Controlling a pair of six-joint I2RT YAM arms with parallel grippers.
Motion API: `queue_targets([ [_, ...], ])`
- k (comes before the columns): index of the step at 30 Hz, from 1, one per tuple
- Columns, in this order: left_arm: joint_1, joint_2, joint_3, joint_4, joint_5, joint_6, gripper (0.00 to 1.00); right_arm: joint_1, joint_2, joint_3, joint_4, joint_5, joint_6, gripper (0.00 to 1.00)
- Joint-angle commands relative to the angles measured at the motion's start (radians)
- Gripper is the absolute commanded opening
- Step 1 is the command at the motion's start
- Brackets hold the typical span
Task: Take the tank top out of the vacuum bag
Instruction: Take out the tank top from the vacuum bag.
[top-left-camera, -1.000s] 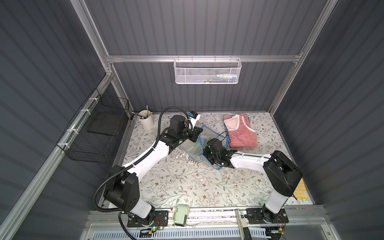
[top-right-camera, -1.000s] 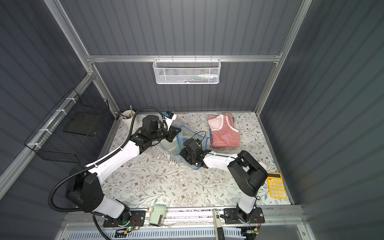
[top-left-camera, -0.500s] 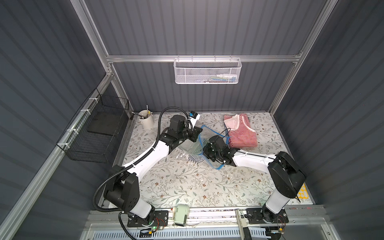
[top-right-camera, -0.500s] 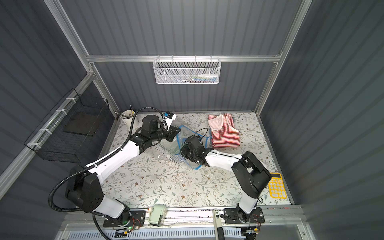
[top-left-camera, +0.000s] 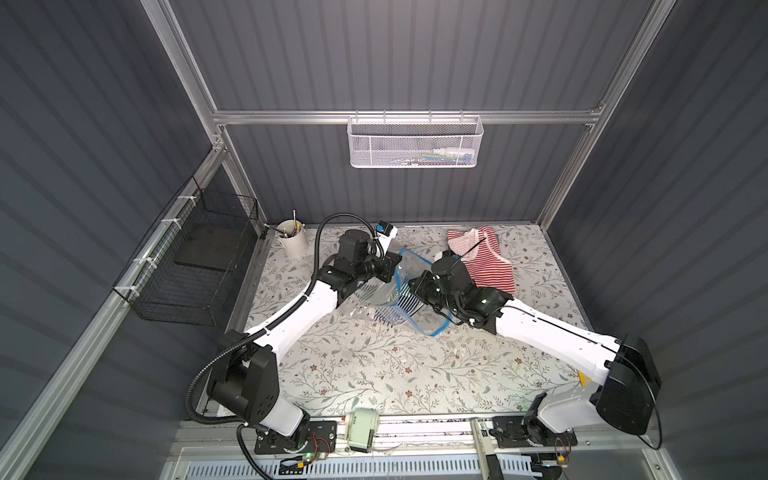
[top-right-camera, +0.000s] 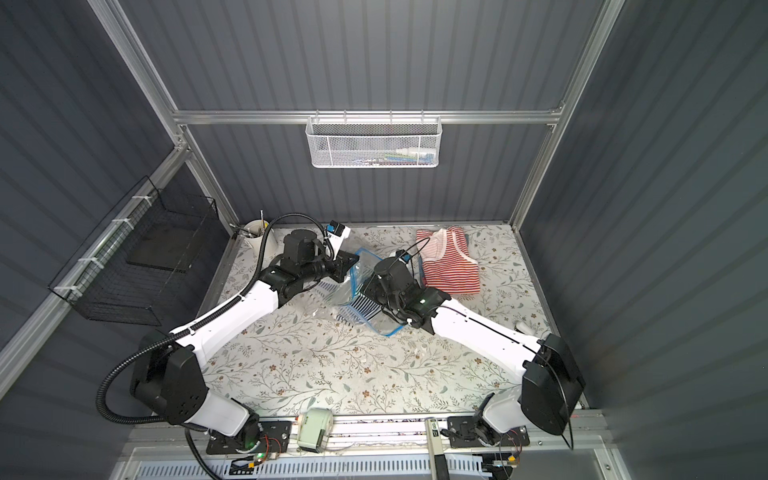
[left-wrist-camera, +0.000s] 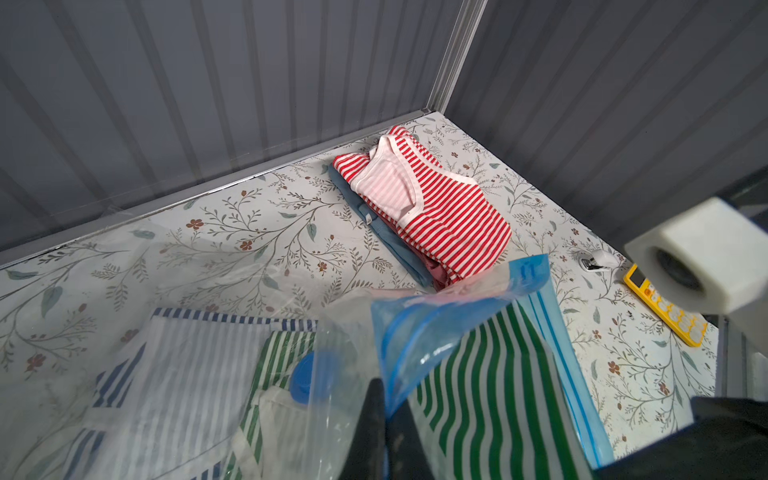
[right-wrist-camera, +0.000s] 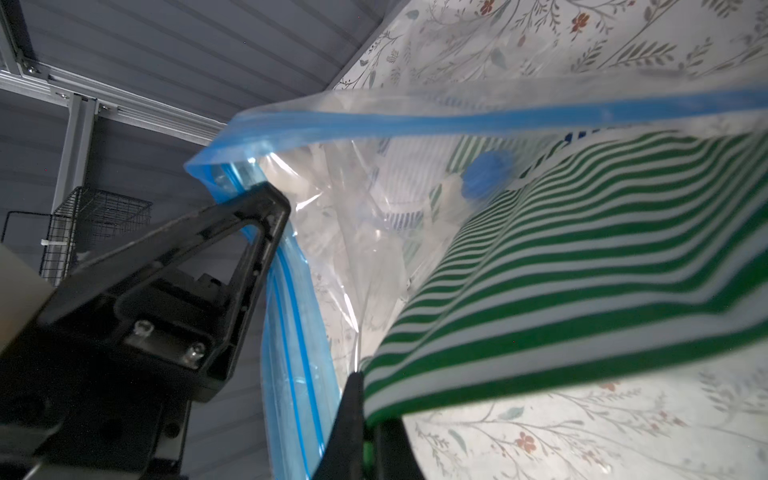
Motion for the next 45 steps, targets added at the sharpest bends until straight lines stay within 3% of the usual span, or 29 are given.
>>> queue_targets([
  [1, 0.005, -0.016, 0.014, -0.012, -0.006, 0.005, 0.0, 0.02, -0.064, 0.032, -0.095, 0.057, -0.022, 0.0],
  [10, 0.005, -0.009, 0.013, -0.014, -0.011, 0.012, 0.0, 0.041, -0.339, -0.234, -0.067, 0.046, 0.03, 0.0],
  [15, 0.007, -0.007, 0.015, -0.019, -0.014, 0.017, 0.0, 0.08, -0.424, -0.331, -0.077, 0.045, 0.069, 0.0],
  [21, 0.004, -0.009, 0.015, -0.019, -0.016, 0.017, 0.0, 0.089, -0.506, -0.523, 0.063, 0.059, 0.12, 0.01],
  [24, 0.004, -0.009, 0.015, -0.019, -0.016, 0.017, 0.0, 0.089, -0.516, -0.507, 0.002, 0.073, 0.122, 0.14],
  [27, 0.004, -0.009, 0.015, -0.019, -0.015, 0.017, 0.0, 0.089, -0.525, -0.504, -0.039, 0.085, 0.145, 0.38],
  [33, 0.004, -0.007, 0.015, -0.021, -0.016, 0.019, 0.0, 0.075, -0.51, -0.52, -0.047, 0.08, 0.169, 0.58],
  [35, 0.004, -0.007, 0.016, -0.022, -0.016, 0.02, 0.0, 0.048, -0.485, -0.514, -0.053, 0.028, 0.167, 0.63],
  [45, 0.004, -0.02, 0.018, -0.028, -0.023, 0.026, 0.0, -0.087, -0.343, -0.48, -0.032, -0.201, 0.144, 0.65],
])
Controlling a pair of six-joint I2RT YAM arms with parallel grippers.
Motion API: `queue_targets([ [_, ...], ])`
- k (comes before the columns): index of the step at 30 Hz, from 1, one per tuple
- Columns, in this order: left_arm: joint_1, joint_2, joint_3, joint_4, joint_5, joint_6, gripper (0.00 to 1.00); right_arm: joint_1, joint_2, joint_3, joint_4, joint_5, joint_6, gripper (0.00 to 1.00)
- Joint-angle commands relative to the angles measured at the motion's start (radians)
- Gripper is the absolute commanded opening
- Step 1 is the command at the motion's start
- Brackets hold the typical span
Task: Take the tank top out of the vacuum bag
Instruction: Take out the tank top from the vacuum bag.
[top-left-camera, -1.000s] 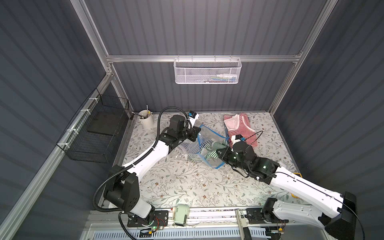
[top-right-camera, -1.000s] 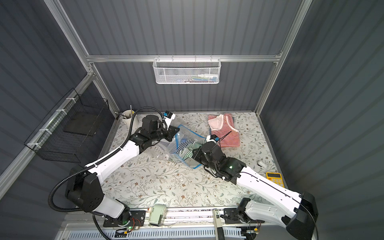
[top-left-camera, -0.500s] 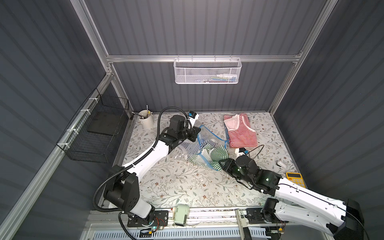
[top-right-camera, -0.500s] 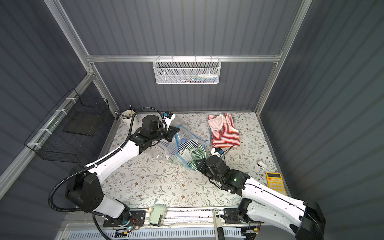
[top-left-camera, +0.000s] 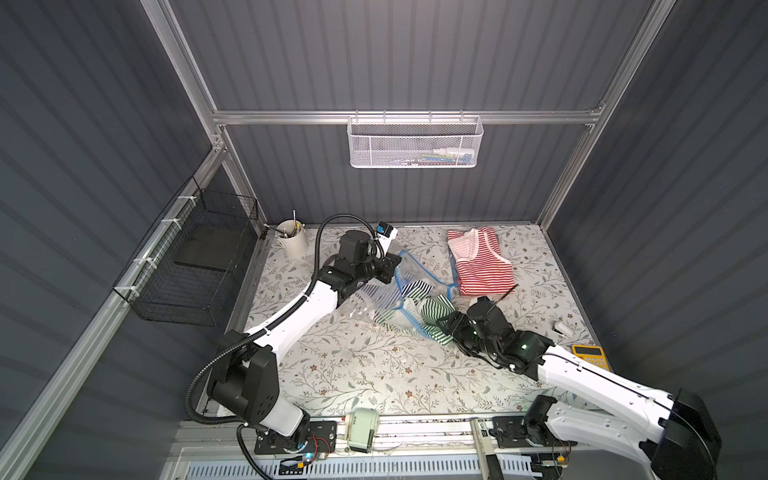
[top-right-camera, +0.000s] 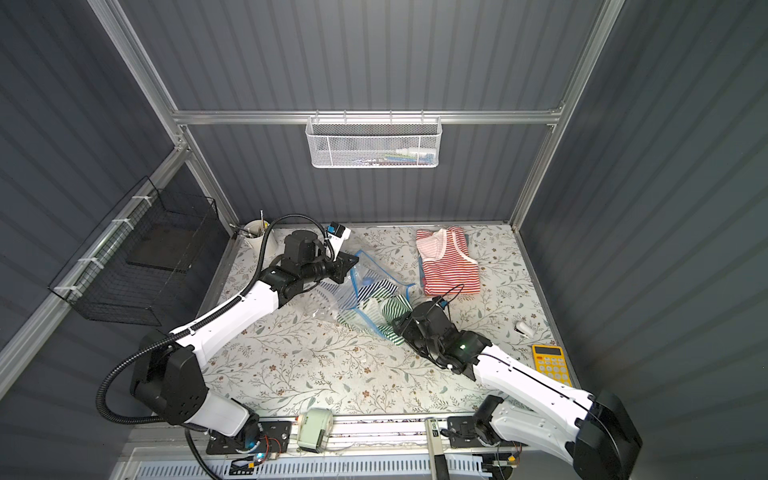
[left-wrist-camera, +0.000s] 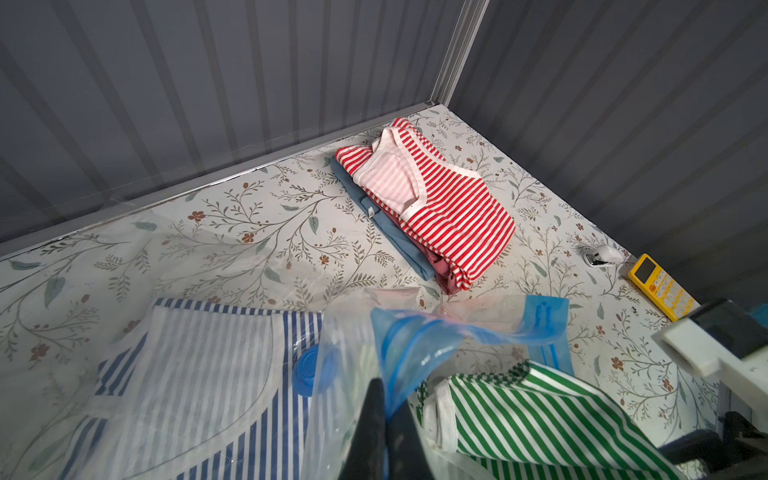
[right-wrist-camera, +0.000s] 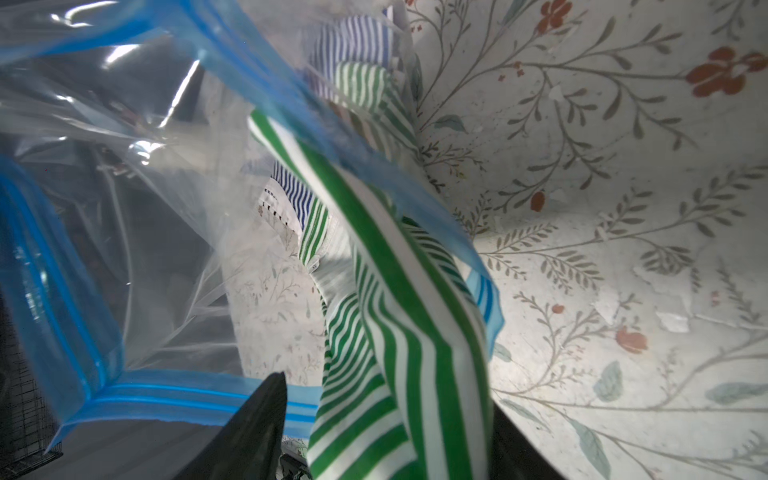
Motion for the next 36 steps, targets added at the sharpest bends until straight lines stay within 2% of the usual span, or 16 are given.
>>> queue_targets([
  [1, 0.004, -0.022, 0.018, -0.007, -0.013, 0.025, 0.0, -0.034, 0.057, 0.036, 0.024, -0.107, -0.025, 0.65],
  [2, 0.004, -0.024, 0.018, -0.008, -0.016, 0.025, 0.0, -0.041, 0.094, 0.043, 0.047, -0.129, -0.031, 0.64],
  [3, 0.004, -0.024, 0.018, -0.009, -0.019, 0.026, 0.0, -0.048, 0.126, 0.058, 0.066, -0.146, -0.04, 0.58],
  [4, 0.004, -0.025, 0.018, -0.01, -0.021, 0.028, 0.0, -0.049, 0.149, 0.073, 0.072, -0.155, -0.046, 0.48],
  [6, 0.004, -0.028, 0.017, -0.011, -0.027, 0.031, 0.0, -0.05, 0.192, 0.112, 0.075, -0.166, -0.061, 0.15],
  [8, 0.004, -0.031, 0.015, -0.012, -0.031, 0.034, 0.0, -0.049, 0.204, 0.136, 0.075, -0.172, -0.073, 0.01],
  [16, 0.006, -0.037, 0.015, -0.014, -0.043, 0.04, 0.0, -0.064, 0.076, 0.174, -0.01, -0.135, -0.08, 0.0],
  [26, 0.014, -0.064, 0.003, -0.011, -0.084, 0.057, 0.0, -0.111, -0.054, 0.473, -0.281, -0.064, -0.107, 0.0],
  [36, 0.037, -0.069, 0.001, -0.007, -0.111, 0.051, 0.0, -0.151, -0.089, 0.731, -0.532, 0.057, -0.149, 0.0],
])
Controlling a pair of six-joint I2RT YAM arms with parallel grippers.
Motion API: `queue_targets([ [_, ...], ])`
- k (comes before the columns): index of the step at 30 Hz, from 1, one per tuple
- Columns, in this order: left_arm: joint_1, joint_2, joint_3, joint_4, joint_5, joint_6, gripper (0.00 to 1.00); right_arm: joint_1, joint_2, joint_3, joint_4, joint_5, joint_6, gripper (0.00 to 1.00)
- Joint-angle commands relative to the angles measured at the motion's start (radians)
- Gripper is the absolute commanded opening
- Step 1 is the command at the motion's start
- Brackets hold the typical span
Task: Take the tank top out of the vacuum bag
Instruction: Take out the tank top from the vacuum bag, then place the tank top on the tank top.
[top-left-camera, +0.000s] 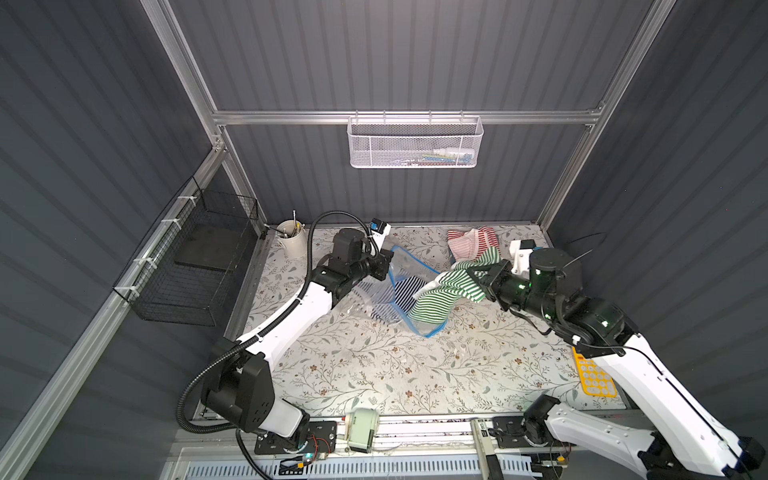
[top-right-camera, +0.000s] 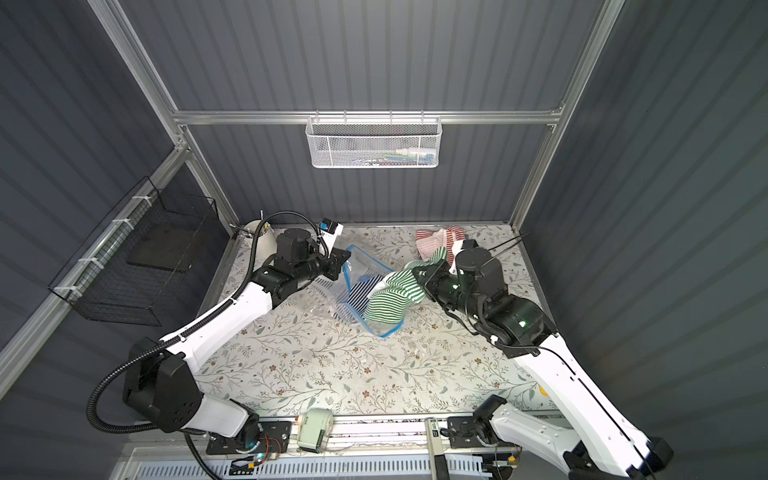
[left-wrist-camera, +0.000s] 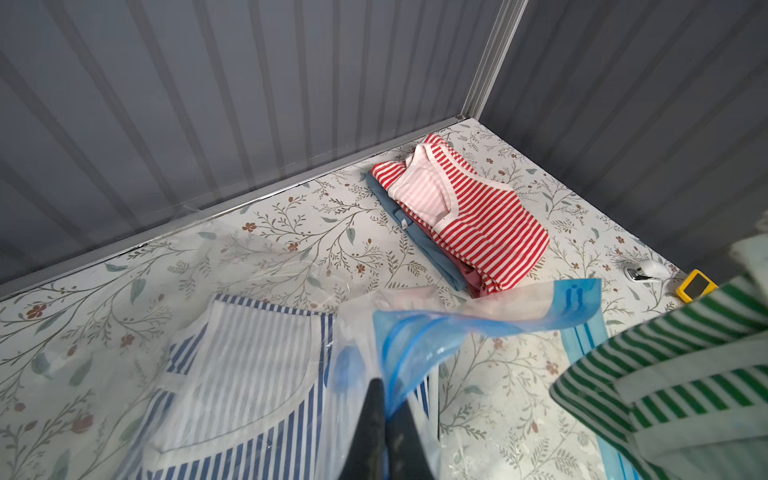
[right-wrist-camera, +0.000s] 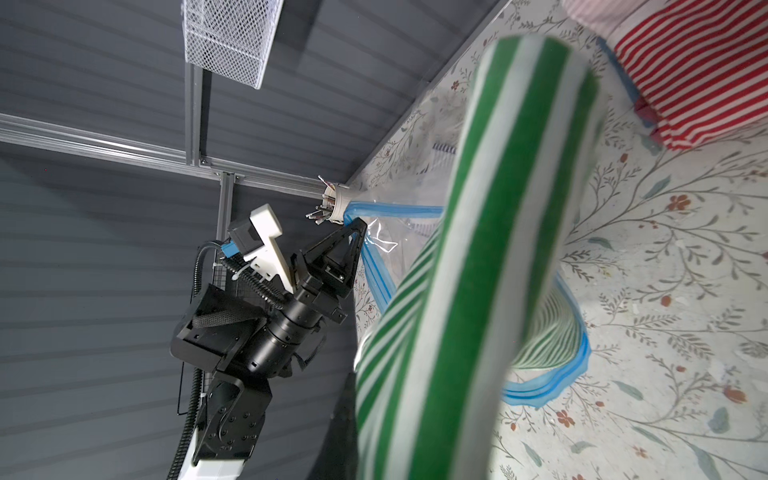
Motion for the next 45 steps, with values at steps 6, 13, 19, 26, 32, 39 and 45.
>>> queue_targets([
  [6, 0.071, -0.025, 0.003, -0.007, -0.109, 0.013, 0.0, -0.108, 0.037, 0.175, -0.193, 0.048, -0.104, 0.0],
  [13, 0.123, -0.024, 0.0, -0.002, -0.127, -0.008, 0.0, -0.27, 0.111, 0.133, -0.035, -0.077, -0.135, 0.0],
  [19, 0.143, -0.009, 0.008, -0.003, -0.116, -0.024, 0.0, -0.377, 0.218, 0.11, 0.143, -0.115, -0.2, 0.0],
  [26, 0.151, -0.006, 0.009, -0.007, -0.119, -0.018, 0.0, -0.474, 0.395, 0.143, 0.317, -0.114, -0.296, 0.0],
  [32, 0.16, 0.015, 0.017, -0.019, -0.116, -0.011, 0.0, -0.544, 0.591, 0.277, 0.445, -0.162, -0.337, 0.0],
  [39, 0.177, 0.052, 0.027, -0.031, -0.117, -0.001, 0.0, -0.585, 0.796, 0.527, 0.468, -0.185, -0.426, 0.0],
  [45, 0.179, 0.065, 0.033, -0.037, -0.11, 0.002, 0.0, -0.588, 0.916, 0.652, 0.516, -0.156, -0.573, 0.0],
])
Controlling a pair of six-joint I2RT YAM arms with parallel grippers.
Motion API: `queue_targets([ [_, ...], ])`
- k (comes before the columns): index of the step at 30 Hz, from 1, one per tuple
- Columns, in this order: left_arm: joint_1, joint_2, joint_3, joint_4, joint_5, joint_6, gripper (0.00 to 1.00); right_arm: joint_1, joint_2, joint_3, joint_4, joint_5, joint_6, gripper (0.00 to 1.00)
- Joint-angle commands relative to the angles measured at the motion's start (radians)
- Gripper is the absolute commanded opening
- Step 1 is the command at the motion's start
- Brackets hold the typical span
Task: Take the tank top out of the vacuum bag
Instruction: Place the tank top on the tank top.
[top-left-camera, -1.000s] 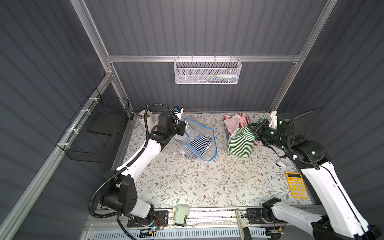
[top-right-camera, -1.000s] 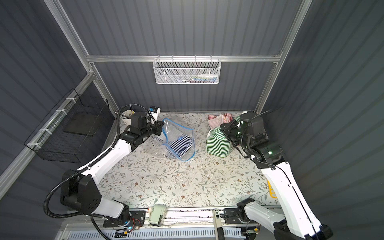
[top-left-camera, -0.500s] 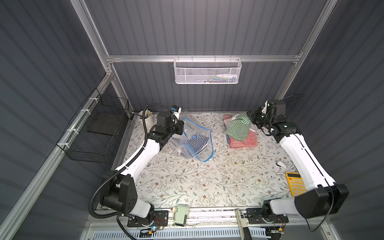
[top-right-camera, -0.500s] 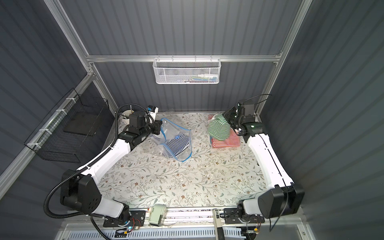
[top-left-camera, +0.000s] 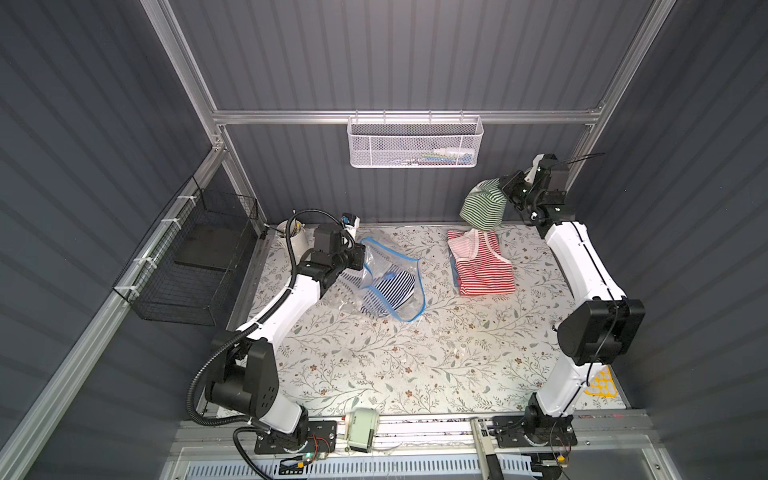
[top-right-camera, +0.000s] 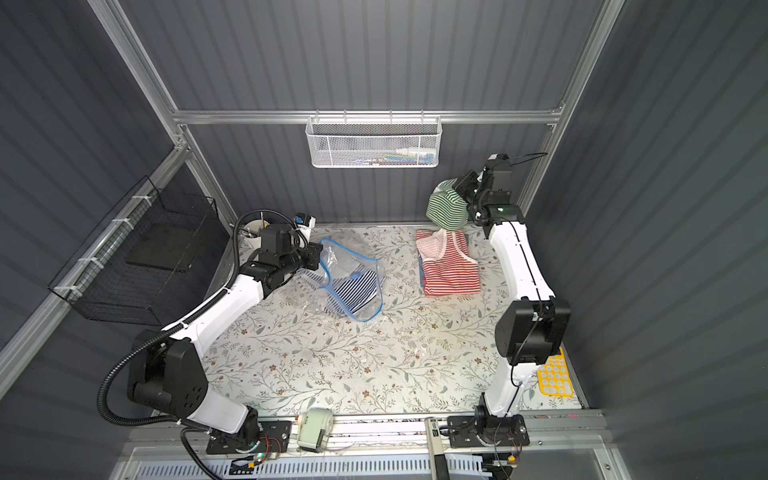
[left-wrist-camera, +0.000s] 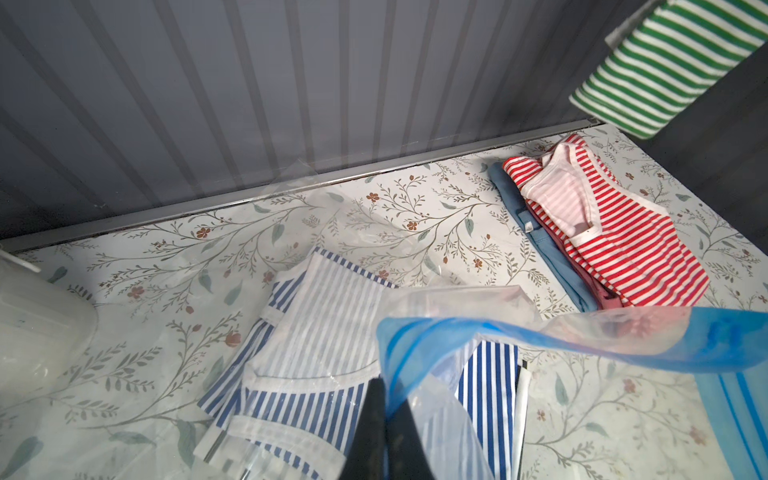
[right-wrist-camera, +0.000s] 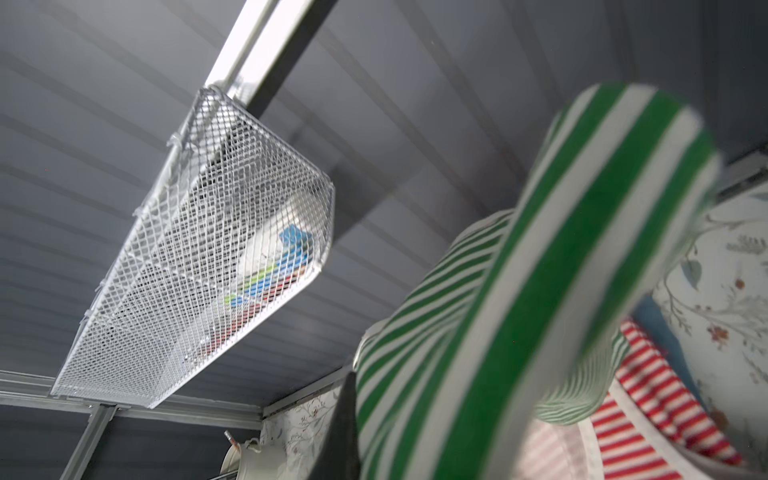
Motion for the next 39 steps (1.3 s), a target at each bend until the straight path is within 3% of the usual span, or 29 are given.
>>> queue_targets([
  [1, 0.007, 0.008, 0.033, -0.026, -0.003, 0.013, 0.0, 0.002, 0.036, 0.052, 0.081, 0.012, -0.129, 0.0],
  [19, 0.007, 0.002, 0.034, -0.031, 0.008, 0.01, 0.0, 0.037, 0.087, 0.044, 0.236, -0.032, -0.155, 0.0],
  [27, 0.007, 0.004, 0.032, -0.029, 0.014, 0.007, 0.0, 0.053, 0.112, 0.031, 0.209, 0.042, -0.202, 0.0],
  [35, 0.007, 0.015, 0.034, -0.029, 0.017, 0.008, 0.0, 0.042, 0.155, -0.016, 0.313, 0.027, -0.269, 0.0],
  [39, 0.007, 0.028, 0.038, -0.032, 0.017, 0.011, 0.0, 0.021, 0.182, -0.013, 0.362, -0.038, -0.298, 0.0],
])
